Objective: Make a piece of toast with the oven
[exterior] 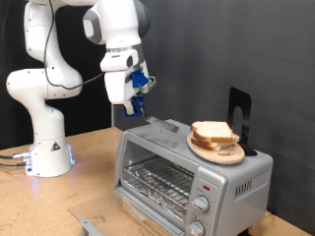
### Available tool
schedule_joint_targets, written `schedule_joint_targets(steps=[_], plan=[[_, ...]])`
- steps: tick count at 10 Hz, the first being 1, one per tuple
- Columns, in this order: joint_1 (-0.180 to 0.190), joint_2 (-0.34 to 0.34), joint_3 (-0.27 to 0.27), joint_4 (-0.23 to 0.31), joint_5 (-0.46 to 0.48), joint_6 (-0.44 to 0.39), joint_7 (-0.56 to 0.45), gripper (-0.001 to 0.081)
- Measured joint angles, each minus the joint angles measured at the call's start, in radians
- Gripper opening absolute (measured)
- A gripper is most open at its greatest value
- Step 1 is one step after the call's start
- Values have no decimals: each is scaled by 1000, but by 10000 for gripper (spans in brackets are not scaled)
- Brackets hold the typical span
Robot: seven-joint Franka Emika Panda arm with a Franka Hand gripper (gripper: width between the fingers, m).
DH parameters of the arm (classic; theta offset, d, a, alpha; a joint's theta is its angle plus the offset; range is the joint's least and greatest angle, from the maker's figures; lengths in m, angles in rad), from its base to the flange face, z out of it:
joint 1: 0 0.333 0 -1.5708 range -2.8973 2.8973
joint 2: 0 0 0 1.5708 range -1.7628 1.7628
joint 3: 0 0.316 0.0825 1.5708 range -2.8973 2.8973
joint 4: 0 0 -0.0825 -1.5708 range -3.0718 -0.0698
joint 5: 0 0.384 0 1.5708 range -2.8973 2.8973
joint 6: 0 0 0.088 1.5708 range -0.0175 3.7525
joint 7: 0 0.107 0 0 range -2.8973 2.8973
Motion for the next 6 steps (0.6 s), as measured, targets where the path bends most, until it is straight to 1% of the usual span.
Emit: schedule_joint_targets(steps=[2, 6], plan=[[0, 17, 16, 3, 2, 20, 23, 400], [3, 37, 42, 5, 17, 65, 29, 400]])
